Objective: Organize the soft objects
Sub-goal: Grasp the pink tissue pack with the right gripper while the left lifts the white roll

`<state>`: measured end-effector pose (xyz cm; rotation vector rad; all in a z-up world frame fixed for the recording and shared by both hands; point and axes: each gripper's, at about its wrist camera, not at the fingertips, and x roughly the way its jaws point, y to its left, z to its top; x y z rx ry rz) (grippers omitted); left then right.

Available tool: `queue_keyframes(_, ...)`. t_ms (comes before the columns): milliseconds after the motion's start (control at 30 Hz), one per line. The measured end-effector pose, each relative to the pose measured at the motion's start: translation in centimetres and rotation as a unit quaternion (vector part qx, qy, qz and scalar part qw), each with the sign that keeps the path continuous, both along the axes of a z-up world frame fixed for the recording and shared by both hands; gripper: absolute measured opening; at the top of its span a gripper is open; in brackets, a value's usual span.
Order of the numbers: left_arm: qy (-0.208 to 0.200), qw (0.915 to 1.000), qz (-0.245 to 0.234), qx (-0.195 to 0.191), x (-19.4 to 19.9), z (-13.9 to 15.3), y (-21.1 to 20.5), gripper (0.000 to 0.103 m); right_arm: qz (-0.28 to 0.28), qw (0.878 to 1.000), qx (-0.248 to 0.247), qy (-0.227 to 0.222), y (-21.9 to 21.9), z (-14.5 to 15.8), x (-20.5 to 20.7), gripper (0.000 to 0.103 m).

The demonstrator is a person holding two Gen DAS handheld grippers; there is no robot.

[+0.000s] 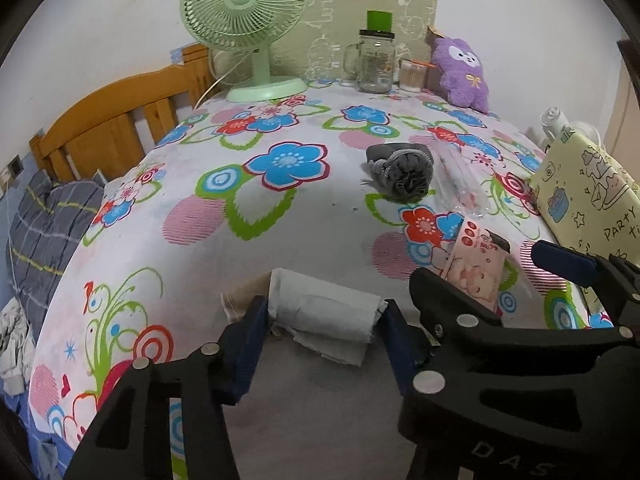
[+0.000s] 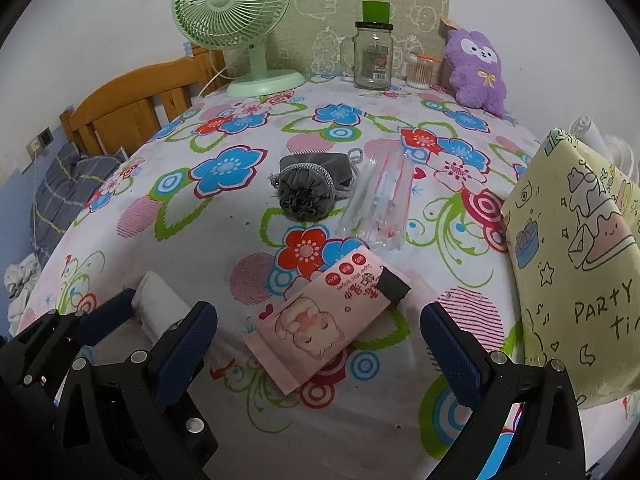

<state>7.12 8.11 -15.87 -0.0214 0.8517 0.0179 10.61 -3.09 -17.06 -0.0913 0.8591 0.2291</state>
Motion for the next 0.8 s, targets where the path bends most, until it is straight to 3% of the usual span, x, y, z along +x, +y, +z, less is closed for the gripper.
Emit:
queue_keyframes(533,0.0,0.9994,-0.01,0.032,2.4,0.1,-0.6,0.055,-0.048,0.998,0.022,0.021,-1.2,-0.6,2.6,0.101)
queue_keyframes(733,0.002,0.9995,-0.011,0.028,3.1,0.1,-0.6,0.056,-0.067,0.997,0.018,0.029,-1.4,-1.0,3.4,0.091)
queue_keyframes(800,0.0,0.9992,-0.012,0.037,3.1,0.1,-0.9,0.056,-0.061,0.998,0.017,0.029,-1.1,-0.9,3.3,0.08)
